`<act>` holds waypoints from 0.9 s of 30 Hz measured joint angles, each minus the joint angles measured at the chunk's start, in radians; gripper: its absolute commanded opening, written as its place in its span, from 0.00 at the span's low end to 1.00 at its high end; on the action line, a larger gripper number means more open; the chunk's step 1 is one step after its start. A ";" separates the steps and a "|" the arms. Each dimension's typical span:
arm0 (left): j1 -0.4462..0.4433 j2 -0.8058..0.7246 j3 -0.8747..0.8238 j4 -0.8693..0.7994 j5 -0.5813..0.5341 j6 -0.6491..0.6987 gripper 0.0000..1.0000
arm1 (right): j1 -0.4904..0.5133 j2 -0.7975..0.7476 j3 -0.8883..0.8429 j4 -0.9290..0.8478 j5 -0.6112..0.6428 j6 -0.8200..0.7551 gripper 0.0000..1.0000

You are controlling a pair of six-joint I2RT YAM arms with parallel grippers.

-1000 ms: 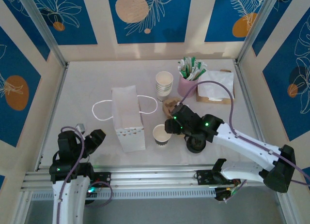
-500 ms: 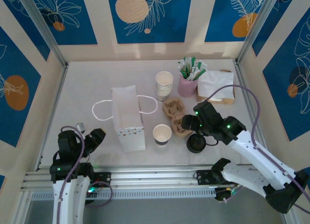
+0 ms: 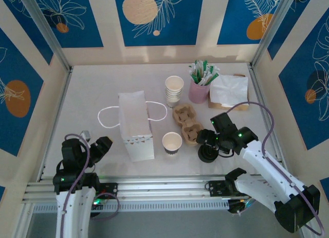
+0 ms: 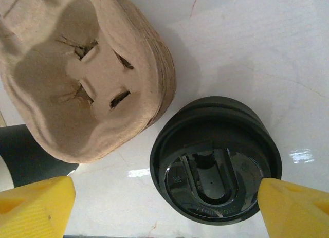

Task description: Pack the takeout coffee

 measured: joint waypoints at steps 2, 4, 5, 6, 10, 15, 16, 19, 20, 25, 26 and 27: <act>0.000 0.000 0.000 0.000 0.000 0.000 0.62 | 0.000 0.000 -0.003 -0.008 0.000 0.001 0.92; 0.000 0.000 0.000 0.000 0.000 0.000 0.62 | 0.000 -0.004 -0.003 -0.014 0.000 0.005 0.92; 0.000 0.000 0.000 0.000 0.000 0.000 0.62 | 0.000 -0.007 -0.003 -0.016 0.001 0.008 0.92; 0.000 0.000 0.000 0.000 0.000 0.000 0.62 | 0.002 -0.011 -0.003 -0.019 0.001 0.012 0.92; 0.000 0.000 0.000 0.000 0.000 0.000 0.62 | 0.006 -0.010 -0.003 -0.050 0.019 0.047 0.92; 0.000 0.000 0.000 -0.001 0.000 0.000 0.62 | 0.010 0.002 -0.004 -0.078 0.038 0.089 0.90; 0.000 0.000 0.000 -0.001 0.000 0.000 0.62 | 0.010 0.003 -0.006 -0.078 0.039 0.094 0.89; 0.000 0.000 0.000 -0.001 0.000 0.000 0.62 | 0.014 0.003 -0.016 -0.076 0.038 0.105 0.88; 0.000 0.000 0.000 -0.001 0.000 0.000 0.62 | 0.016 0.003 -0.021 -0.077 0.038 0.107 0.87; 0.000 0.000 0.000 -0.001 0.000 0.000 0.62 | 0.020 0.011 -0.037 -0.076 0.038 0.114 0.87; 0.000 0.000 0.000 -0.001 0.000 0.000 0.62 | 0.021 0.012 -0.039 -0.074 0.038 0.116 0.87; 0.000 0.000 0.000 -0.001 0.000 -0.001 0.62 | 0.021 0.013 -0.041 -0.074 0.038 0.117 0.87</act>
